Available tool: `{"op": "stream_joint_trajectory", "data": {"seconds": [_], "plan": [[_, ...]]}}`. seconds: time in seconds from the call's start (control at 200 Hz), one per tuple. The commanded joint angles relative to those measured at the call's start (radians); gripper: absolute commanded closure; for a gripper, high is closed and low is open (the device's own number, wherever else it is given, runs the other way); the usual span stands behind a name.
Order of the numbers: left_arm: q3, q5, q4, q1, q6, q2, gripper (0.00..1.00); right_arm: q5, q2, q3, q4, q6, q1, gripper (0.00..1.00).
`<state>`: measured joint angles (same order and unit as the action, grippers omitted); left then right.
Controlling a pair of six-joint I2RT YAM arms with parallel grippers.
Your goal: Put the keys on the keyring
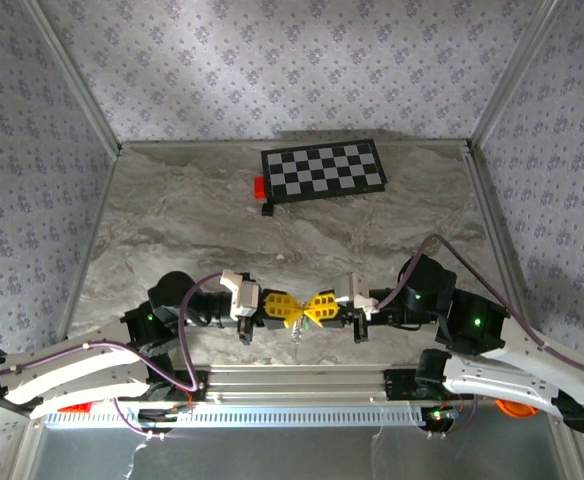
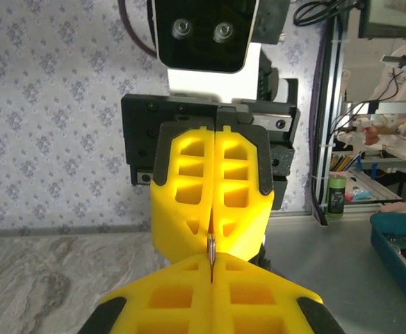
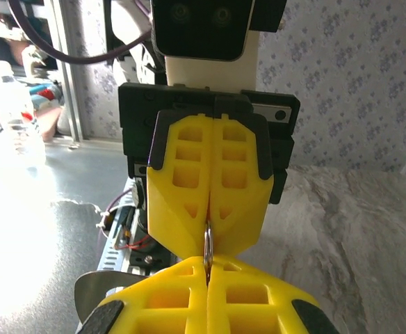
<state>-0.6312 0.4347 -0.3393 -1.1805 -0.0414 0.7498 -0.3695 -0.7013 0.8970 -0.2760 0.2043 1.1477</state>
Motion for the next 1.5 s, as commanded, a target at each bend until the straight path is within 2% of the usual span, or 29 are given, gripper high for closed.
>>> {"op": "stream_joint_trajectory", "data": {"seconds": [0.0,0.085,0.165,0.305,0.455,0.875,1.129,1.249,1.414,1.499], "plan": [[-0.045,-0.074,0.067,-0.006,0.041,0.000,0.87,0.077,-0.004,0.059,-0.092,0.039,0.008,1.00],[-0.050,-0.128,0.119,-0.006,0.058,-0.010,0.73,0.123,-0.019,0.093,-0.164,0.060,0.012,1.00],[-0.064,-0.170,0.171,-0.006,0.073,-0.015,0.69,0.164,-0.041,0.127,-0.234,0.078,0.014,1.00],[-0.090,-0.233,0.252,-0.005,0.099,-0.013,0.68,0.227,-0.091,0.185,-0.349,0.108,0.023,1.00],[-0.096,-0.240,0.263,-0.007,0.103,-0.011,0.68,0.256,-0.135,0.232,-0.435,0.127,0.035,1.00],[-0.117,-0.199,0.269,-0.006,0.106,0.061,0.68,0.287,-0.176,0.278,-0.474,0.092,0.043,1.00],[-0.120,-0.183,0.266,-0.007,0.115,0.083,0.72,0.288,-0.192,0.287,-0.488,0.089,0.041,1.00],[-0.128,-0.185,0.277,-0.007,0.121,0.093,0.81,0.282,-0.196,0.287,-0.488,0.090,0.041,1.00],[-0.129,-0.183,0.270,-0.007,0.123,0.092,1.00,0.279,-0.208,0.319,-0.500,0.092,0.042,1.00],[-0.127,-0.179,0.264,-0.007,0.120,0.089,1.00,0.280,-0.207,0.318,-0.502,0.090,0.042,1.00]]}}
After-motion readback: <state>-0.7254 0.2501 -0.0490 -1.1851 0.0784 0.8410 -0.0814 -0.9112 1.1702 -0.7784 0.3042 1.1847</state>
